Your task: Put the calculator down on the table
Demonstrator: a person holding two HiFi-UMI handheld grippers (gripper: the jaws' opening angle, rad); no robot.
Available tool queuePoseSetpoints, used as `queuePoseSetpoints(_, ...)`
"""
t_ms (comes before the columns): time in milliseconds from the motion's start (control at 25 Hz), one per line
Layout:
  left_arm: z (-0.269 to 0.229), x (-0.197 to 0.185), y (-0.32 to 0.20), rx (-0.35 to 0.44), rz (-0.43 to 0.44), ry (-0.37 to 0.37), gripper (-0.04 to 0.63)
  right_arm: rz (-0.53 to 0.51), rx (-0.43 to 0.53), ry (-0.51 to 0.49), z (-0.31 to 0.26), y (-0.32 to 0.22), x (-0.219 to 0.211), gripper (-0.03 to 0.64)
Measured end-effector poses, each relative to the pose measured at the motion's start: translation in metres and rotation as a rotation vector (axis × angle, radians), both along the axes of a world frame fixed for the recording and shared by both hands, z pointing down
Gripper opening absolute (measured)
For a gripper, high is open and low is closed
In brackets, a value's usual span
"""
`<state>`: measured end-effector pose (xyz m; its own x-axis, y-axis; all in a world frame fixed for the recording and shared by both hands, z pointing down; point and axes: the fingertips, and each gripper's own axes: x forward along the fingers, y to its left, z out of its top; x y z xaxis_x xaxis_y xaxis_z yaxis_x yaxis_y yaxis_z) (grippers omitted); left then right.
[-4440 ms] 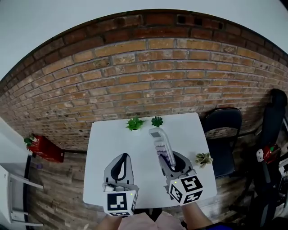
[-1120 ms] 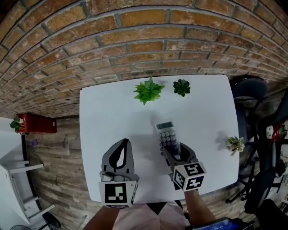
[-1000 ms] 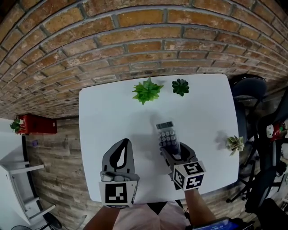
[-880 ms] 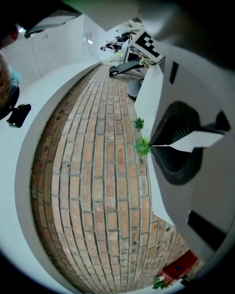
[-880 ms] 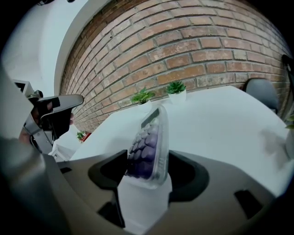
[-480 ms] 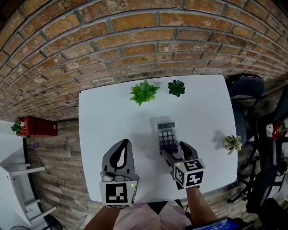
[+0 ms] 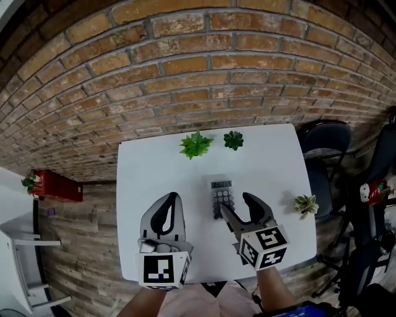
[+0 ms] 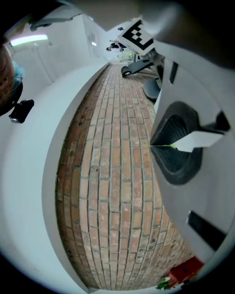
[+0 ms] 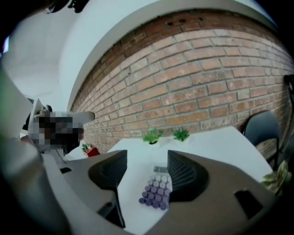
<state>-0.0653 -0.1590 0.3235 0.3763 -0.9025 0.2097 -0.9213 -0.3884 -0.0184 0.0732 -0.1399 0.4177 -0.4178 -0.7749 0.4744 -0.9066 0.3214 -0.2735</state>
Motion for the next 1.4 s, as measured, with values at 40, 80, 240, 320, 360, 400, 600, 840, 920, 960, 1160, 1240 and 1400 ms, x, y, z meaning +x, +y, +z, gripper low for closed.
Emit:
queuePoseSetpoints(40,-0.014,0.002,0.002,0.024,-0.003,0.010,0.014,-0.002,0.050,0.002,-0.020,-0.001,0.001,0.266)
queuePoseSetpoints(80,-0.028,0.004,0.004,0.051,-0.006,0.019,0.014,0.000,0.099,0.008,-0.039,-0.002,0.003,0.238)
queuePoseSetpoints(240,-0.082,0.011,0.011,0.172,-0.015,0.044,0.014,0.017,0.292,0.055,-0.110,-0.005,0.011,0.122)
queuePoseSetpoints(320,-0.103,0.014,0.015,0.219,-0.018,0.047,0.014,0.025,0.372,0.083,-0.139,-0.003,0.014,0.066)
queuePoseSetpoints(360,-0.111,0.015,0.017,0.238,-0.019,0.048,0.014,0.028,0.404,0.095,-0.150,-0.002,0.014,0.037)
queuePoseSetpoints(400,-0.119,0.016,0.019,0.255,-0.021,0.051,0.014,0.028,0.430,0.105,-0.160,0.000,0.015,0.012)
queuePoseSetpoints(600,-0.141,0.024,0.032,0.303,-0.025,0.062,0.014,0.019,0.508,0.106,-0.191,0.013,0.016,0.000)
queuePoseSetpoints(840,-0.148,0.026,0.041,0.313,-0.036,0.088,0.014,0.002,0.553,0.124,-0.206,0.022,0.015,-0.003)
queuePoseSetpoints(920,-0.148,0.026,0.042,0.324,-0.033,0.073,0.014,-0.002,0.558,0.115,-0.208,0.023,0.014,-0.003)
queuePoseSetpoints(960,-0.148,0.026,0.042,0.327,-0.033,0.065,0.014,-0.002,0.559,0.110,-0.208,0.023,0.014,-0.002)
queuePoseSetpoints(1160,-0.146,0.027,0.041,0.318,-0.041,0.076,0.014,-0.005,0.556,0.103,-0.207,0.020,0.013,-0.002)
queuePoseSetpoints(1240,-0.147,0.028,0.041,0.314,-0.047,0.105,0.014,-0.006,0.555,0.101,-0.207,0.020,0.012,-0.002)
queuePoseSetpoints(1400,-0.145,0.028,0.040,0.310,-0.041,0.100,0.014,-0.010,0.554,0.100,-0.206,0.020,0.010,-0.002)
